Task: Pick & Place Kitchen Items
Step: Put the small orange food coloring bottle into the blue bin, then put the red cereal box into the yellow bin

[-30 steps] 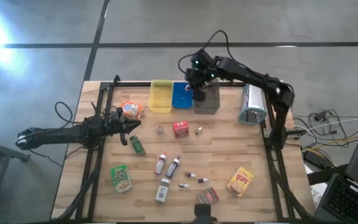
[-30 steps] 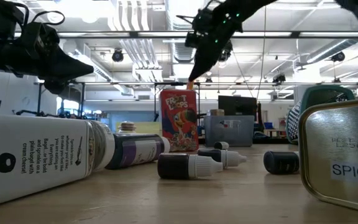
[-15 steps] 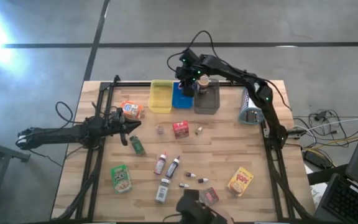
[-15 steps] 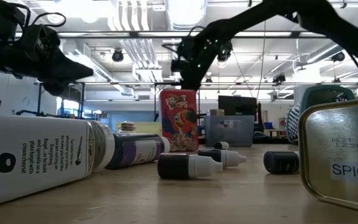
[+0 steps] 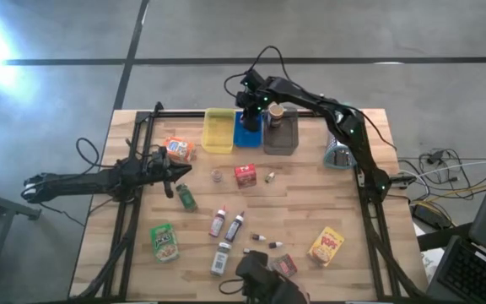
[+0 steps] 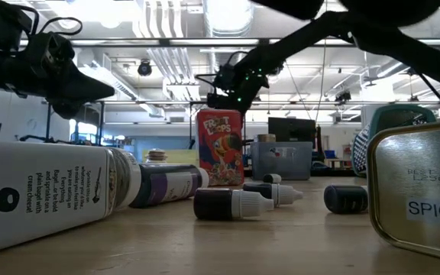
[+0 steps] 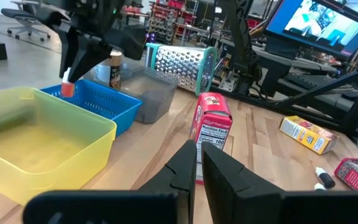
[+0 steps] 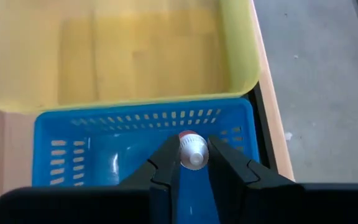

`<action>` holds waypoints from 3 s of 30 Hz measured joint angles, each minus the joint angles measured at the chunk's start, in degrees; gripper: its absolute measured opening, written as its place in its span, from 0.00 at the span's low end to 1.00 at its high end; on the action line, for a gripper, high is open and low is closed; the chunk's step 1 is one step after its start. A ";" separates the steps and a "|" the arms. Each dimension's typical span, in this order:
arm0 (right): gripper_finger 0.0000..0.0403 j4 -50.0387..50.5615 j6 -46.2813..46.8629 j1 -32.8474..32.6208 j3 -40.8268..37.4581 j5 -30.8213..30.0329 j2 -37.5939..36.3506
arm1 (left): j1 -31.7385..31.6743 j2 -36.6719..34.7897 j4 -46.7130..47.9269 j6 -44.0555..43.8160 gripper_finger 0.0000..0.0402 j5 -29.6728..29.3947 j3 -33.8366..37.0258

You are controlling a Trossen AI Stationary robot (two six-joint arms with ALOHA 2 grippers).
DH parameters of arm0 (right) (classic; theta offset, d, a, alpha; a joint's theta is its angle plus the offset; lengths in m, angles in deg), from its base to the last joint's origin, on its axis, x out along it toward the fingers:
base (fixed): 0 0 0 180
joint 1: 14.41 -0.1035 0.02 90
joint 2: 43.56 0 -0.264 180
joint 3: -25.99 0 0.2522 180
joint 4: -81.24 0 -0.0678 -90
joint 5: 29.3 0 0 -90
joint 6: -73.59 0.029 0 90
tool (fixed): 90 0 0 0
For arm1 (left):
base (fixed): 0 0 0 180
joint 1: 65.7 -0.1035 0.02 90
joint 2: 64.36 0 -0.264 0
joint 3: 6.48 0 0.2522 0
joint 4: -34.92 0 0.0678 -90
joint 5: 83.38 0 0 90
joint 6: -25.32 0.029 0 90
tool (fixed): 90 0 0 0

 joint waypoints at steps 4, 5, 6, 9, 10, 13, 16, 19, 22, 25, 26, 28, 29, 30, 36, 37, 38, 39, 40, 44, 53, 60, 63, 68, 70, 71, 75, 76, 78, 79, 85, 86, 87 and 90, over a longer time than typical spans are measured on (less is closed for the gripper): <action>0.15 -0.72 0.92 0.09 0.00 -0.11 0.96 | 0.00 0.00 0.00 0.00 0.08 0.00 0.00; 0.15 -0.81 1.52 0.16 -0.01 -0.14 1.16 | 0.00 0.00 0.00 0.00 0.08 0.00 0.00; 0.15 -0.98 1.83 0.21 -0.04 -0.12 1.41 | 0.01 0.00 0.00 0.00 0.08 0.00 0.00; 0.15 -1.70 2.64 0.25 -0.06 -0.21 1.98 | 0.01 0.00 0.00 -0.01 0.08 0.00 0.00; 0.15 -2.08 2.77 0.28 -0.19 -0.28 2.07 | 0.01 0.00 -0.01 0.00 0.08 0.00 0.00; 0.15 -3.15 3.08 0.28 -0.37 -0.35 2.09 | 0.00 0.00 0.02 0.00 0.08 0.00 0.00; 0.15 -4.25 4.11 0.35 -0.38 -0.44 2.09 | 0.00 0.00 0.03 0.00 0.08 0.00 0.00; 0.15 -4.61 5.22 0.35 -0.39 -0.55 2.09 | 0.01 0.00 0.03 0.00 0.08 0.00 0.00; 0.14 -4.48 5.42 0.19 -1.02 -0.88 2.09 | 0.00 0.00 0.03 0.00 0.08 0.00 0.00; 0.14 -4.38 5.44 -0.33 -1.83 -5.28 2.09 | 0.00 0.00 0.03 0.00 0.08 0.00 0.00; 0.14 -4.45 5.45 -0.47 -2.16 -6.72 2.09 | 0.01 0.00 0.03 0.00 0.08 0.00 0.00; 0.14 -4.47 5.47 -0.48 -2.91 -7.17 2.09 | 0.01 0.00 0.03 0.00 0.08 0.00 0.00; 0.14 -4.40 5.47 -0.46 -3.24 -7.15 2.09 | 0.02 0.00 0.03 0.00 0.08 -0.01 0.00; 0.14 -4.32 5.45 -0.44 -3.45 -7.17 2.13 | 0.02 0.00 0.03 0.00 0.08 -0.01 0.00; 0.15 -5.64 5.60 -0.46 -4.07 -7.16 2.16 | 0.02 0.00 0.03 0.00 0.08 0.00 0.00; 0.15 -5.77 5.58 -0.56 -4.09 -7.13 2.16 | 0.00 0.00 0.03 0.00 0.08 0.00 0.00; 0.15 -5.94 5.36 -0.63 -4.09 -7.13 2.16 | 0.00 0.00 0.04 0.00 0.08 -0.02 0.00; 0.15 -6.02 5.11 -0.72 -4.09 -7.13 2.16 | 0.00 0.00 0.04 0.00 0.08 -0.01 0.00; 0.15 -6.02 4.92 -0.84 -4.09 -7.12 2.16 | 0.01 0.00 0.05 0.01 0.08 0.00 0.00; 0.15 -6.15 4.58 -1.05 -4.11 -7.19 2.16 | 0.00 0.00 0.05 0.02 0.08 -0.02 0.00; 0.15 -6.80 4.53 -1.05 -5.09 -7.19 2.16 | 0.02 0.00 0.05 0.02 0.08 0.00 0.00; 0.15 -7.32 4.33 -1.05 -6.75 -7.18 2.16 | 0.01 0.00 0.05 0.02 0.08 0.00 0.00; 0.15 -7.75 4.29 -1.05 -7.21 -7.19 2.14 | 0.00 0.00 0.04 0.02 0.08 -0.02 0.00; 0.15 -7.82 4.42 -1.05 -7.52 -7.19 2.07 | 0.00 0.00 0.05 0.01 0.08 0.00 0.00; 0.17 -8.09 4.36 -1.05 -7.56 -7.17 2.07 | 0.02 0.00 0.03 0.02 0.08 -0.02 0.00; 0.19 -8.33 4.43 -1.05 -7.57 -7.19 2.07 | 0.00 0.00 0.04 0.01 0.08 -0.01 0.00; 0.25 -8.56 4.38 -1.05 -7.63 -7.38 2.07 | 0.02 0.00 0.05 0.02 0.08 -0.02 0.00; 0.26 -8.56 4.34 -1.05 -7.63 -7.41 2.07 | 0.00 0.00 0.05 0.02 0.08 -0.02 0.00; 0.29 -8.53 4.47 -1.03 -7.63 -7.41 2.07 | 0.00 0.00 0.05 0.02 0.08 0.00 0.00; 0.31 -8.36 4.47 -0.94 -7.54 -7.41 2.07 | 0.00 0.00 0.04 0.02 0.08 -0.01 0.00; 0.40 -6.24 3.57 -0.90 -6.50 -7.61 1.94 | 0.00 0.00 0.04 0.02 0.08 0.00 0.00; 0.42 -5.45 3.32 -0.87 -6.03 -7.63 1.90 | 0.00 0.00 0.05 0.00 0.08 0.00 0.00; 0.43 -4.84 3.24 -0.90 -5.57 -7.63 1.87 | 0.00 0.00 0.05 0.02 0.08 -0.02 0.00; 0.48 -2.52 3.24 -1.00 -3.70 -7.45 1.75 | 0.00 0.00 0.05 0.01 0.08 -0.02 0.00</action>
